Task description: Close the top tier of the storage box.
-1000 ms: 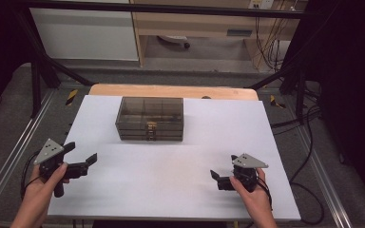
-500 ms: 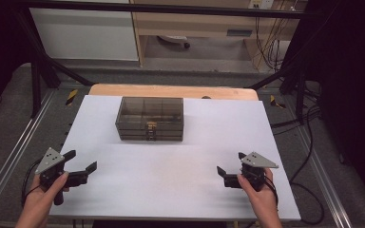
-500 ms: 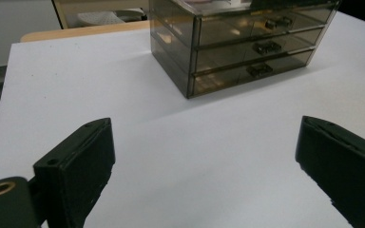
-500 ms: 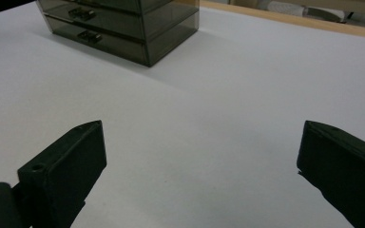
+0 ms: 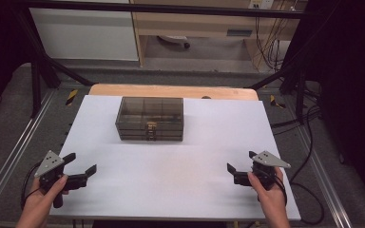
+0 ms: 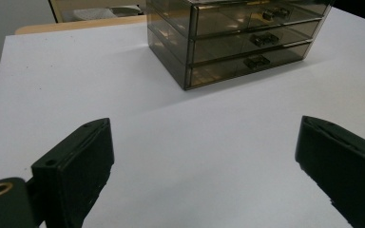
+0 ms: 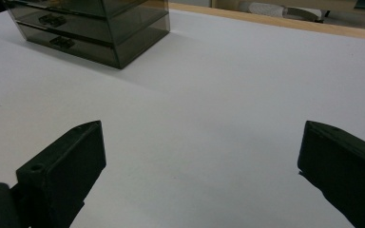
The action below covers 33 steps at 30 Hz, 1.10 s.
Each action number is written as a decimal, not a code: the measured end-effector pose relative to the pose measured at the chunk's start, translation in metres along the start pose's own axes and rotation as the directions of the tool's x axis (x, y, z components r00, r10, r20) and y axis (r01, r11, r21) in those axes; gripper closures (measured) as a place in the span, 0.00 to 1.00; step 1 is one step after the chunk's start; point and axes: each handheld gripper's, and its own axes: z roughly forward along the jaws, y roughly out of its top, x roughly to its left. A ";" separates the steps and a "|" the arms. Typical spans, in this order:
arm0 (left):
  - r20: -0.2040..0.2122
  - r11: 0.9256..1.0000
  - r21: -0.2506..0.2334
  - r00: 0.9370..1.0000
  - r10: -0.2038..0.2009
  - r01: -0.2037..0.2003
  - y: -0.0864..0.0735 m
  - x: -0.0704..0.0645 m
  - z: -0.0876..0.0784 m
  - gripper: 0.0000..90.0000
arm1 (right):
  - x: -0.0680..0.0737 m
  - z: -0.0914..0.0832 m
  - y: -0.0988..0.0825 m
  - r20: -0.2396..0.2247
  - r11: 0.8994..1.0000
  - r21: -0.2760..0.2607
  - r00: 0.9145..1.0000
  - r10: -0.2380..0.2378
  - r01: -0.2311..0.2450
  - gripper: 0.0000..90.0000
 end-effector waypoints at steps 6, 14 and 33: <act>0.006 1.000 0.000 1.000 -0.003 0.003 -0.004 -0.001 0.001 0.05 | -0.008 0.000 -0.004 0.014 1.000 0.014 1.000 0.021 -0.021 0.03; 0.032 1.000 0.017 0.999 -0.002 0.001 -0.009 -0.011 0.004 0.05 | -0.015 0.002 -0.009 0.025 0.999 0.031 0.999 0.038 -0.039 0.04; 0.097 0.993 0.085 0.993 0.074 -0.083 -0.017 -0.043 0.013 0.06 | -0.010 0.019 -0.018 0.033 0.992 0.124 0.999 0.032 -0.035 0.04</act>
